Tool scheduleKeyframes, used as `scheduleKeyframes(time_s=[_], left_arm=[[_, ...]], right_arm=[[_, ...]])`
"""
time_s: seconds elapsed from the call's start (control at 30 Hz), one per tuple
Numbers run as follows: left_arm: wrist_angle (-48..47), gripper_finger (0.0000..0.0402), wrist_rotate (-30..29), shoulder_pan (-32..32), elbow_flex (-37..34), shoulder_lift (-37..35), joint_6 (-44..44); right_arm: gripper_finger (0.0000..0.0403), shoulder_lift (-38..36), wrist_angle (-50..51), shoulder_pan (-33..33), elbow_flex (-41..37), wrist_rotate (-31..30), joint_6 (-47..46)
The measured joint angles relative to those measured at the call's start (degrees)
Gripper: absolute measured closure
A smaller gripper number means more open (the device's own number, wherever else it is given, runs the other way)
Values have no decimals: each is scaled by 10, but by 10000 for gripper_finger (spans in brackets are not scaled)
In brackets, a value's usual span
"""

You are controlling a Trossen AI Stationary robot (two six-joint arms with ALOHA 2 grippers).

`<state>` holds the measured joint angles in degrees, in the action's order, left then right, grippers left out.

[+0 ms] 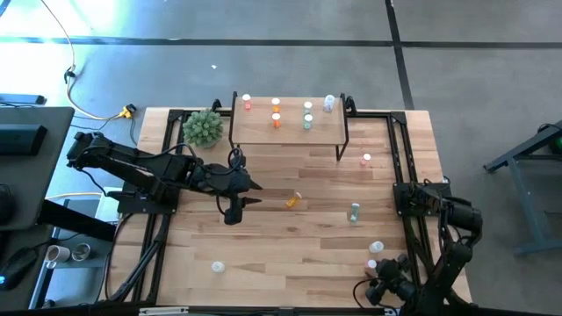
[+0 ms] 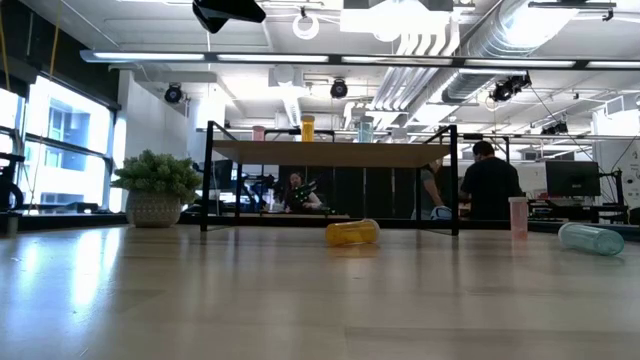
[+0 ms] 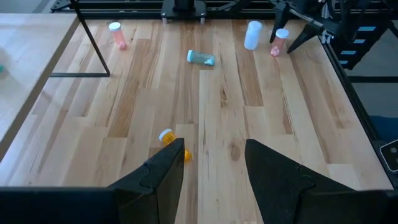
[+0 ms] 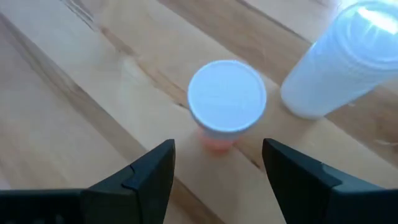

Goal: Pick and place medicine bottles onto shelf by color
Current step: Put the bottom pink pill bottle on the shelf aligned with the other pink pill bottle

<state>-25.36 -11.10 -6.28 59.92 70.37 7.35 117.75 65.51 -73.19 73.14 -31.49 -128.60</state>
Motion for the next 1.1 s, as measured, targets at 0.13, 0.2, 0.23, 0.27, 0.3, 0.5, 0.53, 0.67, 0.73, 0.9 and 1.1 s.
scheduleKeyframes(time_s=[0.13, 0.2, 0.23, 0.27, 0.3, 0.5, 0.53, 0.67, 0.73, 0.9, 1.1], left_arm=[[0, 240, 0, 0, 0, 0, 0], [0, 241, 0, 0, 0, 0, 0], [0, 241, 0, 0, 0, 0, 0], [0, 240, 0, 0, 0, 0, 0], [0, 240, 0, 0, 0, 0, 0], [0, 240, 0, 0, 0, 0, 0], [0, 240, 0, 0, 0, 0, 0], [0, 240, 0, 0, 0, 0, 0], [0, 240, 0, 0, 0, 0, 0], [0, 240, 0, 0, 0, 0, 0], [0, 240, 0, 0, 0, 0, 0]], right_arm=[[170, 1, 14, 4, 0, -5, 0], [170, 4, 20, 7, 0, -10, 1], [170, 4, 22, 8, 0, -16, 1], [170, 5, 26, 9, 0, -25, 1], [171, 6, 28, 11, 0, -31, 1], [201, 9, 21, 16, 0, -25, 14], [209, 9, 21, 16, 0, -25, 15], [237, 9, 16, 11, 0, -19, 15], [248, 9, 16, 9, 0, -17, 13], [275, 9, 19, 8, 0, -17, 14], [306, 9, 22, 8, 0, -17, 13]])
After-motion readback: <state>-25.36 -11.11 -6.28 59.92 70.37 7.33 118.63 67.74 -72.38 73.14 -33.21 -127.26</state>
